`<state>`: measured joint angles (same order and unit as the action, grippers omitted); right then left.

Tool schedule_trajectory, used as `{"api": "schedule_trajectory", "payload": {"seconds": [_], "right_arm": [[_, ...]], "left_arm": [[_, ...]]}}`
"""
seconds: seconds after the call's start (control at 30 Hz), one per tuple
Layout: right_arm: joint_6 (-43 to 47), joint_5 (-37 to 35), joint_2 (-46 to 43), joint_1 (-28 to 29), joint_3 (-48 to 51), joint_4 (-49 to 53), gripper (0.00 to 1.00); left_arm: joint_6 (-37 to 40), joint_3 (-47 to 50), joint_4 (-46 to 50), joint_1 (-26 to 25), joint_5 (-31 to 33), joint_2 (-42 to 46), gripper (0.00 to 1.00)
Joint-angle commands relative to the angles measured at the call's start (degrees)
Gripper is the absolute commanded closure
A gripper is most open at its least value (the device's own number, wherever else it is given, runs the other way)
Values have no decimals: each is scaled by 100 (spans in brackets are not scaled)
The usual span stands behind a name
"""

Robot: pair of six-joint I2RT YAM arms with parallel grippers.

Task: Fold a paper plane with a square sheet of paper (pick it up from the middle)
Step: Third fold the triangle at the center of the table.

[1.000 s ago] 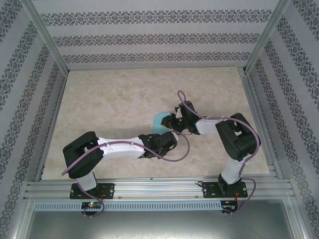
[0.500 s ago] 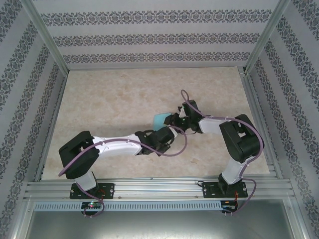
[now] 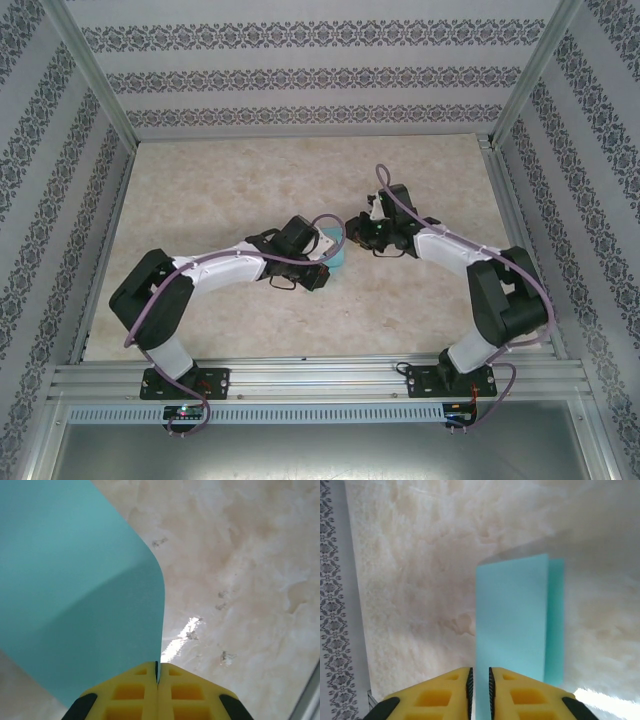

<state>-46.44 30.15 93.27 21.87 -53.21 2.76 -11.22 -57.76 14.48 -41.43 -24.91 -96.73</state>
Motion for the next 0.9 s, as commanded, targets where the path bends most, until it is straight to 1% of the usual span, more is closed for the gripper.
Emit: {"api": "schedule_trajectory", "payload": {"seconds": [0.0, 0.17, 0.3, 0.37, 0.63, 0.87], "right_arm": [[115, 369, 566, 136, -353, -81, 83], [268, 449, 1235, 205, -799, 124, 86], [598, 208, 1502, 209, -1016, 570, 87], [758, 19, 1600, 213, -1103, 858, 87], [1222, -465, 1990, 296, -1226, 1334, 87], [1530, -880, 2087, 418, -1358, 1753, 87]], "left_arm": [[-269, -178, -192, 222, -775, -146, 100], [-466, -108, -349, 424, -1105, -284, 100], [-569, -105, -414, 547, -1403, -440, 100], [-599, -95, -442, 607, -1433, -478, 100], [-739, -89, -537, 814, -1705, -646, 99], [-800, -185, -392, 883, -1644, -731, 96]]}}
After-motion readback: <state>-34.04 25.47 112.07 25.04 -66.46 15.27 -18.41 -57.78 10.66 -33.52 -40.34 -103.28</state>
